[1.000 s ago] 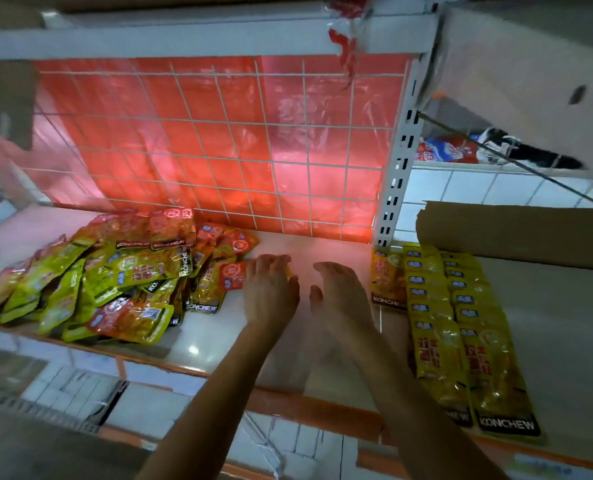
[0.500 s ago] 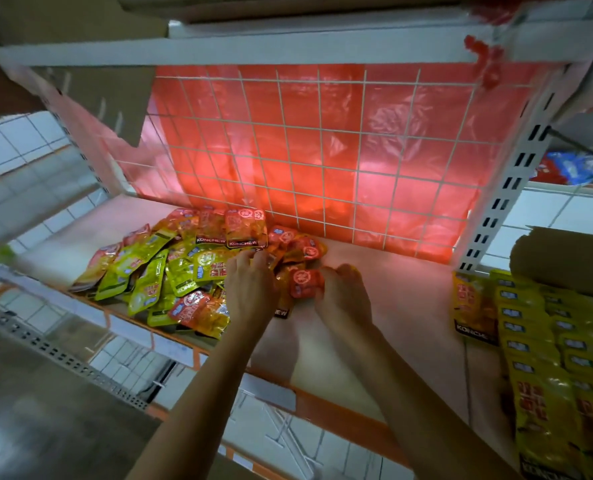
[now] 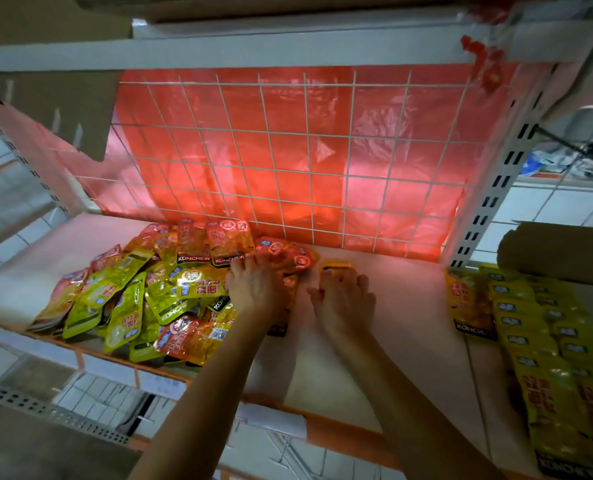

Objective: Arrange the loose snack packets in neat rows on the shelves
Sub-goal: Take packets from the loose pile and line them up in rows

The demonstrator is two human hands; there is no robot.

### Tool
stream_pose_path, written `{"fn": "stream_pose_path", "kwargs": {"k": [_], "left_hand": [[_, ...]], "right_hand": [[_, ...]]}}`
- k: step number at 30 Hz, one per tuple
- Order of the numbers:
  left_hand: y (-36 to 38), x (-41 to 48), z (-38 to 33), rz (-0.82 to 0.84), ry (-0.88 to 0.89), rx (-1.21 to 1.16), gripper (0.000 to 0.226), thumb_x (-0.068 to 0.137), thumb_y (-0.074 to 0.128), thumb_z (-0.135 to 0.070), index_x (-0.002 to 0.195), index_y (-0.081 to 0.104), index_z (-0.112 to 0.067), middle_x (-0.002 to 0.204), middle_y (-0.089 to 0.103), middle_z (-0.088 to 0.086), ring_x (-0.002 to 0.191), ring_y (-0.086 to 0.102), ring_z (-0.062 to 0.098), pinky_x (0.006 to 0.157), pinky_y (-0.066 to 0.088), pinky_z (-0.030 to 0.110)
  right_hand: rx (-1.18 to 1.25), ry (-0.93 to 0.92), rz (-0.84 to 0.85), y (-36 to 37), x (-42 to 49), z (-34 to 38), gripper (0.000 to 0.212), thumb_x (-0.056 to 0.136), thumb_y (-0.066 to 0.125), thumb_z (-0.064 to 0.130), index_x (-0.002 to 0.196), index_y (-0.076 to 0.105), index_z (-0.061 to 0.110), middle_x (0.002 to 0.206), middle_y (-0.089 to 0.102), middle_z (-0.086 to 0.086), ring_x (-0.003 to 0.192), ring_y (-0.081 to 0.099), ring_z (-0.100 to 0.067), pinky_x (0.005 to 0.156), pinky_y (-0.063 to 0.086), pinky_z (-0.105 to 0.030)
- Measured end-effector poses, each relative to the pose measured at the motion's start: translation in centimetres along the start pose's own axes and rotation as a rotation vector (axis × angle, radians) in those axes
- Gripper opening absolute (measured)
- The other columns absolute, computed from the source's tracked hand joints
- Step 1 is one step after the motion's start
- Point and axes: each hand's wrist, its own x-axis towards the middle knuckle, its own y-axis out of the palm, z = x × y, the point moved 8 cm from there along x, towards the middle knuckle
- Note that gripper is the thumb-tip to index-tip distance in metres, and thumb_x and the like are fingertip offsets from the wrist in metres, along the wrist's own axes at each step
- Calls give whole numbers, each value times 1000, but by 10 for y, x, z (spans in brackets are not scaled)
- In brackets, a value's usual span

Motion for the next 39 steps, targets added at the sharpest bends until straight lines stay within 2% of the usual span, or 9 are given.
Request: {"fn": "stream_pose_path", "kwargs": {"k": [7, 11, 17, 20, 22, 27, 32, 35, 39], "left_hand": [[-3, -5, -9, 0, 110, 37, 51, 87, 55, -52, 132, 51, -28, 129, 56, 6, 122, 41, 32, 92, 40, 41], [-14, -20, -21, -124, 202, -20, 38, 94, 52, -29, 133, 53, -28, 136, 47, 9, 122, 39, 33, 89, 40, 40], [-27, -41, -44, -170, 254, -452, 19, 94, 50, -9, 104, 64, -2, 84, 66, 21, 75, 61, 40, 57, 34, 37], [-12, -47, -50, -39, 187, -736, 23, 99, 46, -14, 82, 59, -5, 63, 55, 7, 61, 54, 32, 52, 26, 32], [-1, -52, -53, 64, 120, -897, 27, 100, 45, -13, 75, 55, -10, 64, 53, 3, 63, 50, 24, 55, 31, 31], [29, -68, -64, 292, -58, -1222, 29, 99, 46, -18, 82, 66, -8, 80, 66, 15, 77, 61, 29, 68, 44, 38], [39, -91, -101, 479, -105, -1393, 21, 96, 58, -25, 96, 68, -7, 95, 72, 17, 91, 68, 38, 84, 55, 52], [36, -108, -130, 554, -94, -1445, 16, 94, 59, -17, 101, 66, -5, 100, 71, 20, 90, 69, 36, 81, 57, 49], [26, -130, -177, 647, -26, -1498, 20, 86, 71, -24, 98, 68, -8, 95, 73, 14, 81, 70, 26, 71, 55, 37]], "right_hand": [[28, 139, -29, -7, -7, -22, 53, 85, 61, 43, 127, 45, 15, 127, 44, -13, 115, 43, -33, 91, 40, -38], [38, 211, 28, -11, -11, -37, 52, 83, 62, 36, 125, 43, 14, 124, 49, -14, 115, 44, -35, 91, 39, -39], [131, 223, -13, -28, -19, -48, 28, 95, 42, 33, 111, 51, 12, 109, 63, -11, 95, 58, -28, 76, 45, -33], [157, 271, -31, -37, -26, -64, 23, 97, 45, 26, 113, 52, 11, 109, 64, -11, 93, 61, -28, 69, 40, -28], [296, 322, -23, -38, -34, -79, 24, 97, 45, 26, 113, 54, 11, 111, 63, -11, 91, 58, -27, 66, 37, -23], [720, 406, -115, -49, -56, -108, 29, 99, 40, 26, 111, 61, 11, 105, 66, -11, 86, 59, -20, 70, 44, -28], [939, 513, -202, -61, -81, -143, 23, 92, 45, 20, 75, 59, 27, 71, 69, 8, 66, 67, -6, 66, 59, -30], [1032, 522, -192, -73, -92, -160, 19, 85, 49, 19, 90, 64, 29, 87, 72, -7, 78, 70, -27, 73, 59, -49], [1169, 467, -289, -102, -106, -191, 31, 70, 63, 5, 88, 68, 29, 78, 72, 4, 71, 70, -15, 55, 54, -29]]}}
